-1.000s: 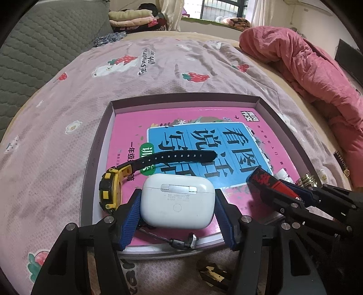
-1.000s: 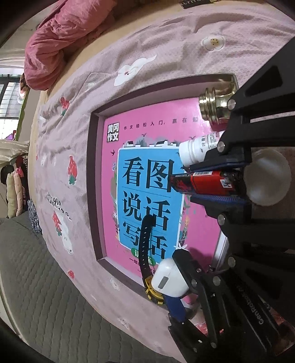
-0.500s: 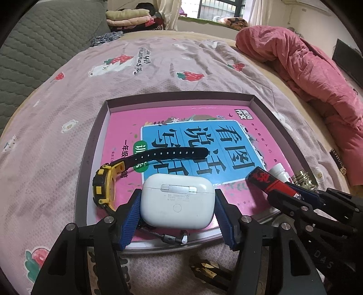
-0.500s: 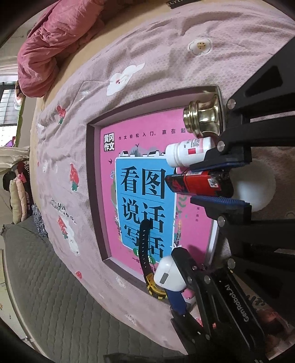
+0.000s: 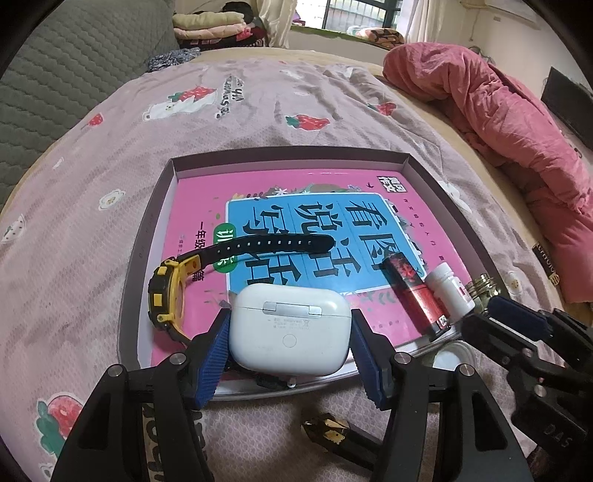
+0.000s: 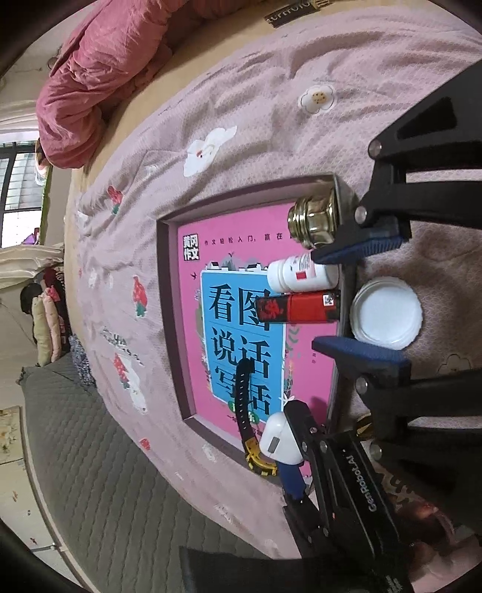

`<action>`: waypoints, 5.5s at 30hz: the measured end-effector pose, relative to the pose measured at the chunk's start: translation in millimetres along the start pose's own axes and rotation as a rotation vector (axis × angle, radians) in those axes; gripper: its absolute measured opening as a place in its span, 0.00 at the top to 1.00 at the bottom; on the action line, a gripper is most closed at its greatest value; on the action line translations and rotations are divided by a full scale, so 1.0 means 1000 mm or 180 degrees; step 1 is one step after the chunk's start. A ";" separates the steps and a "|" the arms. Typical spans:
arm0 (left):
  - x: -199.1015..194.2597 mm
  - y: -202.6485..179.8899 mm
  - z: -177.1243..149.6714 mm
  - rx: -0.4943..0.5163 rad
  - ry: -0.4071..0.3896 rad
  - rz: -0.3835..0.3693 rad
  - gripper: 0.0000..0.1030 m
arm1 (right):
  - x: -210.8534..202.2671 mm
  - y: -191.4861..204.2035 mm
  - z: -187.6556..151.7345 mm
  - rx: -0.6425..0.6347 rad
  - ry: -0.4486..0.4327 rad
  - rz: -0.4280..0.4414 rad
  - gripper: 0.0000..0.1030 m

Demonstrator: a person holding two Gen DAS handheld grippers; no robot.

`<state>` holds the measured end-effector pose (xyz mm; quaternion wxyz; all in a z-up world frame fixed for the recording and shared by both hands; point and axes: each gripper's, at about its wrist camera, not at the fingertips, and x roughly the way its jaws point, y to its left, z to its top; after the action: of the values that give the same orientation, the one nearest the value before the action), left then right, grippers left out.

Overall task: Organize rigid objects
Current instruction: 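Open the right gripper to drop the red lighter while the left gripper releases the earbud case into the box, then withdraw the left gripper toward the black tube while the right gripper moves toward the white cap, then close the left gripper on the black gold-tipped tube while the right gripper closes on the white cap, then lift the black tube with the left gripper while the right gripper lifts the white cap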

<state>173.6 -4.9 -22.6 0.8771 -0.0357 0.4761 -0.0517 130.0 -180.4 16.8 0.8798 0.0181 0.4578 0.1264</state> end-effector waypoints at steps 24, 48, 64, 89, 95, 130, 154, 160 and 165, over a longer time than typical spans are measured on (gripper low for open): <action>-0.026 -0.002 0.001 -0.0011 -0.0113 -0.0112 0.39 | -0.032 -0.007 -0.009 0.0041 -0.0230 -0.0078 0.52; -0.079 0.016 -0.038 -0.0261 -0.0043 -0.0185 0.37 | -0.043 -0.002 -0.060 -0.0214 -0.0036 -0.0053 0.46; -0.061 0.002 -0.074 -0.0346 0.0372 -0.0243 0.37 | -0.035 0.004 -0.080 -0.0275 0.0130 -0.0035 0.46; -0.003 -0.012 -0.074 -0.0269 0.0677 0.0036 0.37 | 0.005 0.011 -0.065 -0.0397 0.0171 -0.0109 0.46; -0.005 0.005 -0.074 -0.0237 0.0732 -0.0008 0.38 | 0.022 0.017 -0.055 -0.0450 0.0160 -0.0155 0.44; -0.028 0.032 -0.098 -0.1279 0.0722 -0.0648 0.70 | -0.002 0.015 -0.054 -0.0321 -0.0030 -0.0054 0.51; -0.033 0.003 -0.090 -0.0842 0.0722 -0.0411 0.74 | -0.015 0.019 -0.051 -0.0354 -0.0177 0.0002 0.51; -0.050 0.008 -0.076 -0.0696 0.0430 -0.0301 0.78 | -0.021 0.020 -0.047 -0.0357 -0.0229 0.0029 0.51; -0.049 0.017 -0.075 -0.0778 0.0433 -0.0374 0.78 | -0.023 0.020 -0.046 -0.0355 -0.0242 0.0026 0.51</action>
<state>85.3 17.1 -24.9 0.8275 -0.1665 0.5342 -0.0469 75.9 -170.1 11.1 0.8957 -0.0242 0.4162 0.1544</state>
